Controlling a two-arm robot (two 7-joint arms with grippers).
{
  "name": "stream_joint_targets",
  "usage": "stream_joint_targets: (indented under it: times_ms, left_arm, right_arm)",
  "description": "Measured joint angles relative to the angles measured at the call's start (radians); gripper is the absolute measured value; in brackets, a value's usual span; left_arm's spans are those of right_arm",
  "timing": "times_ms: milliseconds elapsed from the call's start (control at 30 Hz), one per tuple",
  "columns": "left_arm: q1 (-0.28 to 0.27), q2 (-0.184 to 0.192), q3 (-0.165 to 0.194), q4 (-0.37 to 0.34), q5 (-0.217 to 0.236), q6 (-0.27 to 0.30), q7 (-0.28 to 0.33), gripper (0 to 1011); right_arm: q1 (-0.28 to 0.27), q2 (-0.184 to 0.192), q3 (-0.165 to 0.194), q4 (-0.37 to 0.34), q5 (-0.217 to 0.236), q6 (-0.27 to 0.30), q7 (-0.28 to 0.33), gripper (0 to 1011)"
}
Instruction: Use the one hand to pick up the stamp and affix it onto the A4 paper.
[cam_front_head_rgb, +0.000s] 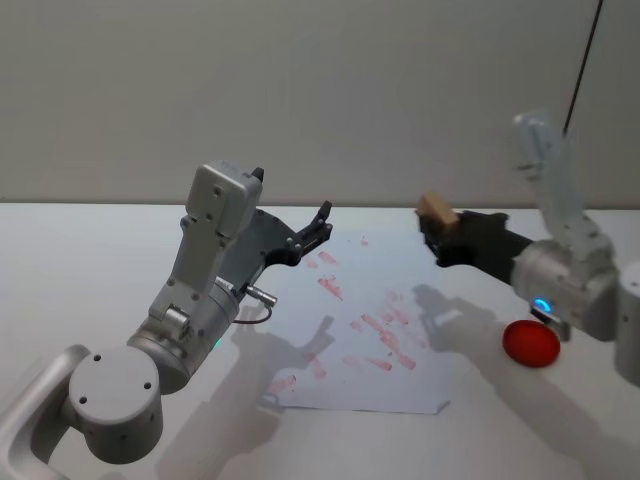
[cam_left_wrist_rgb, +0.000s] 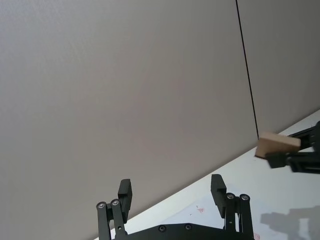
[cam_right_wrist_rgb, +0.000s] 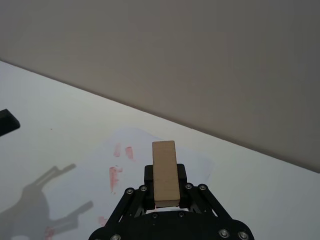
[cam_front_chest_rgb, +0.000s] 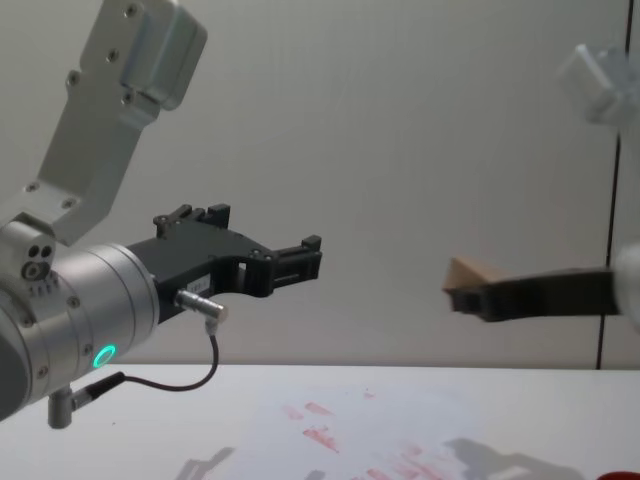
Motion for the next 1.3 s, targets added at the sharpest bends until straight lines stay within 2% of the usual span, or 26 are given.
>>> stream_joint_targets:
  times_ms: [367, 567, 867, 1300]
  left_arm:
    - [0.000, 0.000, 0.000, 0.000, 0.000, 0.000, 0.000, 1003]
    - [0.000, 0.000, 0.000, 0.000, 0.000, 0.000, 0.000, 1003]
    - [0.000, 0.000, 0.000, 0.000, 0.000, 0.000, 0.000, 1003]
    - [0.000, 0.000, 0.000, 0.000, 0.000, 0.000, 0.000, 1003]
  right_arm:
    - [-0.135, 0.095, 0.058, -0.118, 0.072, -0.007, -0.084, 225]
    - [-0.185, 0.131, 0.079, -0.154, 0.086, -0.012, -0.115, 225]
    - [-0.228, 0.161, 0.094, -0.181, 0.092, 0.006, -0.137, 225]
    - [-0.248, 0.171, 0.091, -0.175, 0.082, 0.059, -0.128, 225]
